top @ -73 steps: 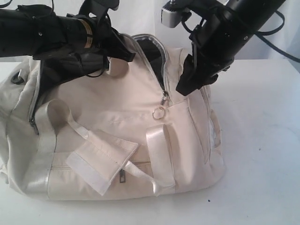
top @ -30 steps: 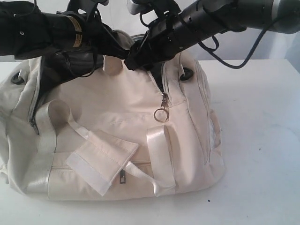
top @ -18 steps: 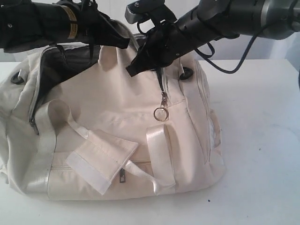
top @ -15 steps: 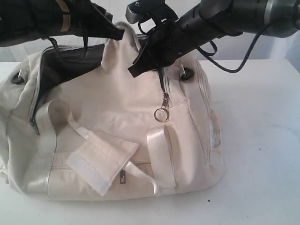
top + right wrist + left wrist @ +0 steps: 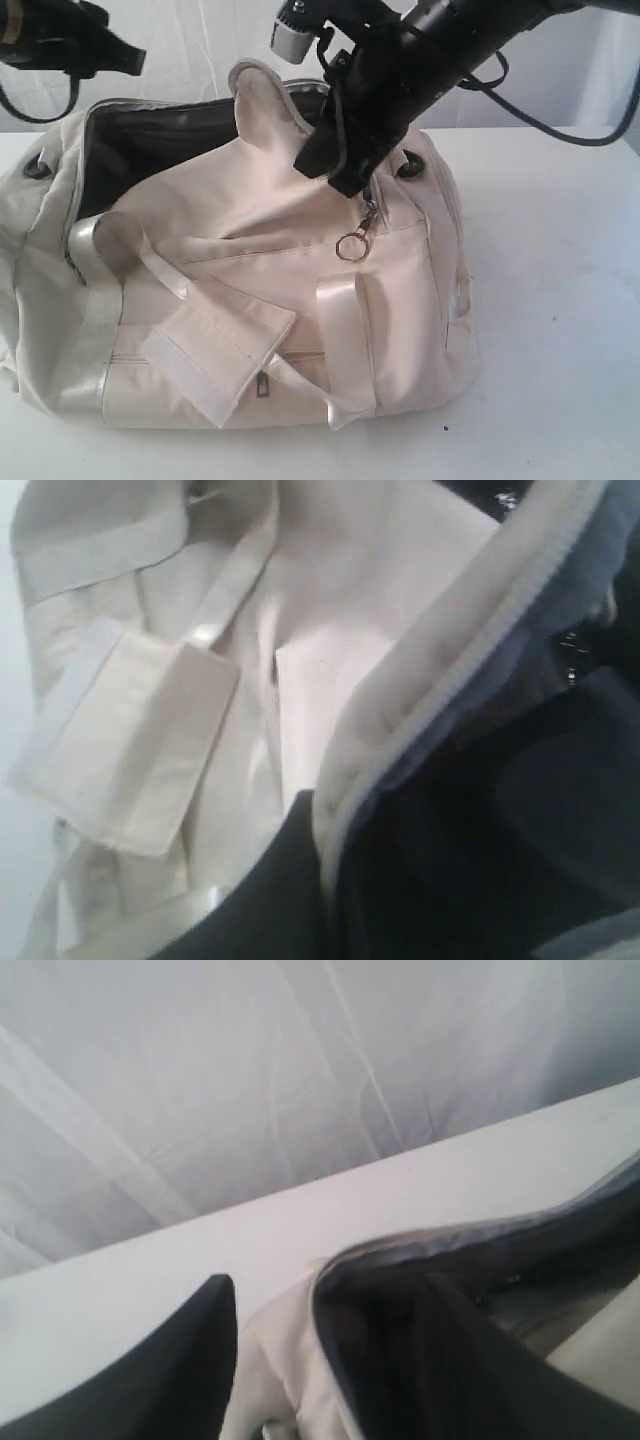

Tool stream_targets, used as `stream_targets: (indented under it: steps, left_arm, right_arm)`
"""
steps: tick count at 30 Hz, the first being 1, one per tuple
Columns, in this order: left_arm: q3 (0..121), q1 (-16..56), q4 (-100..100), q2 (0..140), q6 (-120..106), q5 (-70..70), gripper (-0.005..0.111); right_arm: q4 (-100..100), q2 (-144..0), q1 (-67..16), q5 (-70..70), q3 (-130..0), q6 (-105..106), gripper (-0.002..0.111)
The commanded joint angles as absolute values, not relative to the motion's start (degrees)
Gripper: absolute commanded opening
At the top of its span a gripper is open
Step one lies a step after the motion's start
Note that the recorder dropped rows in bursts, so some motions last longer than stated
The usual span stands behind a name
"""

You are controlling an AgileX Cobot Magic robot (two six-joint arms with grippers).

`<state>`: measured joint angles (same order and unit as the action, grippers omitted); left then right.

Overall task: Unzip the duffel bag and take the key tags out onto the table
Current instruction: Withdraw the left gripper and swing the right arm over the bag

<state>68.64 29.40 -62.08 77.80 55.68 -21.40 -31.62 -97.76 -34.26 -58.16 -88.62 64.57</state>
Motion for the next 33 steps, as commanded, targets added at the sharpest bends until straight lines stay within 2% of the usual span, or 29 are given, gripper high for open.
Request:
stream_targets:
  steps: [1,6,7,9,13,16,18,24,26,31,33]
  left_arm:
    - [63.91,29.27,-56.89,70.07,53.98,-25.46,0.051]
    - [59.29,29.27,-52.17,60.24,53.84,-26.68,0.034]
    - [58.14,29.27,-48.26,56.39,50.45,-29.54,0.027]
    - [56.68,29.27,-38.14,51.49,41.83,-33.85,0.022]
    - [55.08,29.27,-18.68,43.97,20.93,-41.64,0.029]
    - [55.08,29.27,-12.27,38.29,17.77,-45.87,0.036]
    - [55.08,29.27,-10.89,35.29,17.77,-47.52,0.037]
    - [55.08,29.27,-8.91,26.08,17.77,-55.83,0.037]
    - [55.08,29.27,-7.15,23.22,17.77,-59.20,0.037]
    - [55.08,29.27,-4.98,17.32,16.21,-65.15,0.037]
    - [55.08,29.27,-4.98,14.72,16.21,-66.14,0.037]
  right_arm:
    - [-32.31,-95.21,-34.80,-66.38,-88.58,69.16,0.000]
    - [-32.31,-92.68,-38.17,-69.96,-88.58,69.85,0.000]
    - [-32.31,-92.04,-40.54,-69.96,-88.58,71.34,0.000]
    - [-32.31,-91.58,-44.18,-69.96,-88.58,71.71,0.000]
    - [-29.97,-91.45,-50.92,-69.96,-88.58,68.22,0.000]
    - [-22.47,-91.45,-55.90,-69.96,-88.58,61.83,0.001]
    - [-20.50,-91.45,-57.71,-69.96,-88.58,53.94,0.010]
    - [-20.50,-91.45,-63.84,-69.96,-88.58,39.79,0.054]
    - [-20.50,-91.45,-66.06,-69.96,-88.58,36.73,0.059]
    - [-21.17,-91.45,-72.11,-69.96,-86.92,30.24,0.059]
    - [-21.17,-91.45,-76.54,-69.96,-82.62,27.30,0.059]
